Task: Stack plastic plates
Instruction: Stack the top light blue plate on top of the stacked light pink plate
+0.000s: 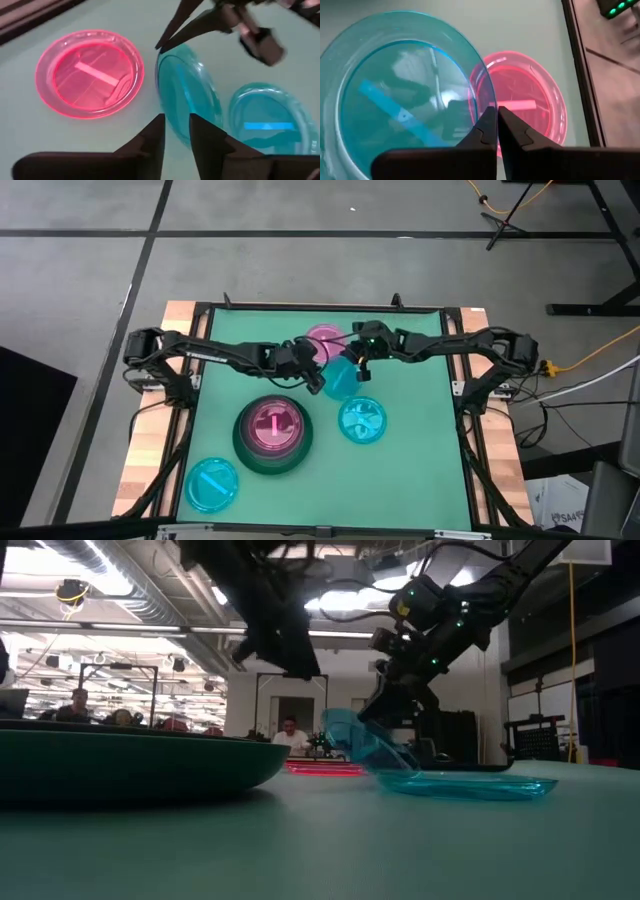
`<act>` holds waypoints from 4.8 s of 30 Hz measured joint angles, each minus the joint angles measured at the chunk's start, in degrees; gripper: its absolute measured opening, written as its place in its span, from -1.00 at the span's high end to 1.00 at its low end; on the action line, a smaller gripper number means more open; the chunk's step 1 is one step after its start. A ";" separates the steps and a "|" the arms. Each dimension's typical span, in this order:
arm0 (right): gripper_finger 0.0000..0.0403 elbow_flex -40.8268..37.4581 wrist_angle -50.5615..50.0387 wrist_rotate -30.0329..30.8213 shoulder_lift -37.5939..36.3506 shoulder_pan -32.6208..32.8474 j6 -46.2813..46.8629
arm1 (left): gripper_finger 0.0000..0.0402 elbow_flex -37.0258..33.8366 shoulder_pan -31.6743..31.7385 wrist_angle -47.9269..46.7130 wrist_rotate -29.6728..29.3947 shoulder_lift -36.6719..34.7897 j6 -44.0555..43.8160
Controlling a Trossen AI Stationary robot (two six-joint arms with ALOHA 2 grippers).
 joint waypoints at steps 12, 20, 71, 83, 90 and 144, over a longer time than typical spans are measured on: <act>1.00 0.00 2.60 1.04 0.00 3.14 0.71 | 0.23 0.00 1.66 0.57 0.39 5.44 -6.22; 1.00 0.00 2.66 1.24 0.00 3.13 4.15 | 0.21 0.00 1.64 0.90 0.39 5.48 -6.78; 0.59 4.00 1.06 0.39 -2.76 3.10 5.69 | 0.99 0.00 1.64 0.26 1.48 5.36 -4.36; 0.59 16.24 -18.61 -0.08 -5.40 3.10 2.09 | 0.99 0.04 2.38 -5.79 15.64 -1.61 -0.97; 0.59 19.43 -22.85 -0.06 -5.46 3.10 2.02 | 0.99 0.04 2.02 -16.48 26.73 -9.77 2.52; 0.59 19.45 -23.08 -0.04 -5.46 3.10 2.01 | 0.99 0.04 -5.58 -40.88 20.22 -6.17 6.59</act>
